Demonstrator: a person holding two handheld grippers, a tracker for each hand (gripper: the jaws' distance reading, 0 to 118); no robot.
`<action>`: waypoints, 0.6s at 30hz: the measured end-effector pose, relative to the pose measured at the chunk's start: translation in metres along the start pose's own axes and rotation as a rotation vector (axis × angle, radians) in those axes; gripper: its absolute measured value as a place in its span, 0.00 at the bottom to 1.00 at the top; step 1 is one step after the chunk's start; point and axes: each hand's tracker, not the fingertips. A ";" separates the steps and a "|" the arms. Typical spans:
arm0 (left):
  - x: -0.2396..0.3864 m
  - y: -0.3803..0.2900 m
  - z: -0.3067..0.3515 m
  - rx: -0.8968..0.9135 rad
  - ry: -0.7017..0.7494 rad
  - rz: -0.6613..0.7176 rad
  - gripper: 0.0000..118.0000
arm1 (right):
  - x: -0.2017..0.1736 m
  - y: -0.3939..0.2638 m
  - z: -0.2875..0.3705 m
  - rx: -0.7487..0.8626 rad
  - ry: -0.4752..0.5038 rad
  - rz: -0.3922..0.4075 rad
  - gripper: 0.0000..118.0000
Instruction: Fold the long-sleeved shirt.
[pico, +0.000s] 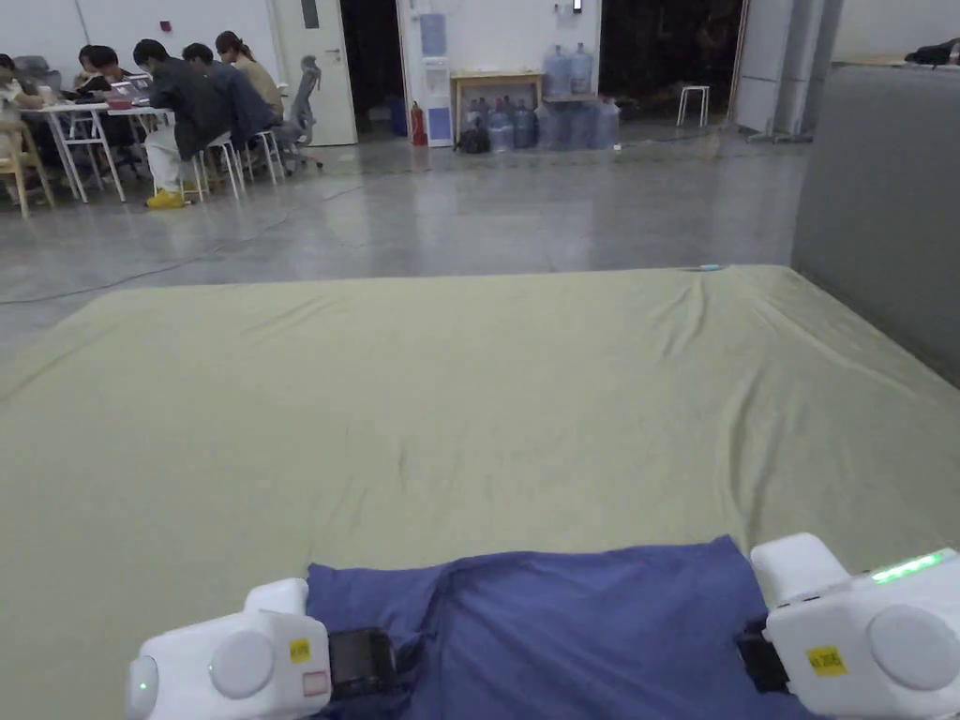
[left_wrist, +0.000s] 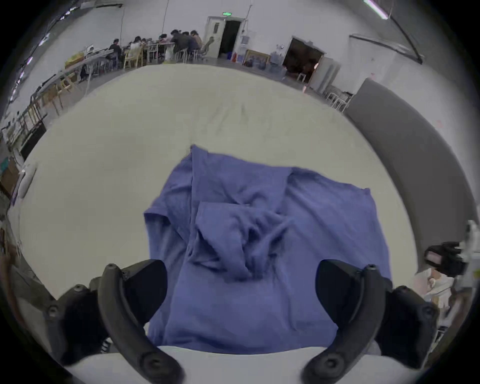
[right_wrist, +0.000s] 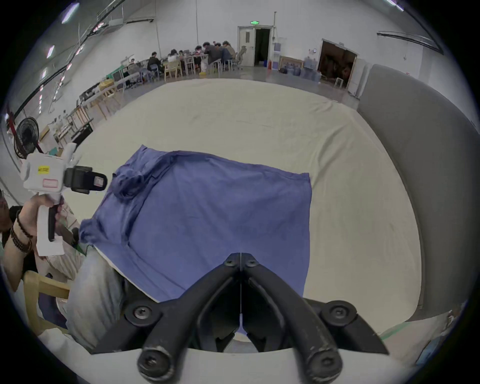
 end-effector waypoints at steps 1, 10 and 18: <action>-0.003 -0.002 0.018 0.053 -0.030 -0.004 0.53 | 0.001 -0.002 0.003 0.007 0.005 -0.008 0.00; -0.005 0.019 0.051 0.095 -0.012 -0.057 0.00 | 0.004 -0.005 -0.007 -0.005 0.005 -0.027 0.00; -0.032 0.127 -0.076 0.009 0.059 0.037 1.00 | 0.009 -0.002 -0.017 -0.033 0.021 -0.025 0.00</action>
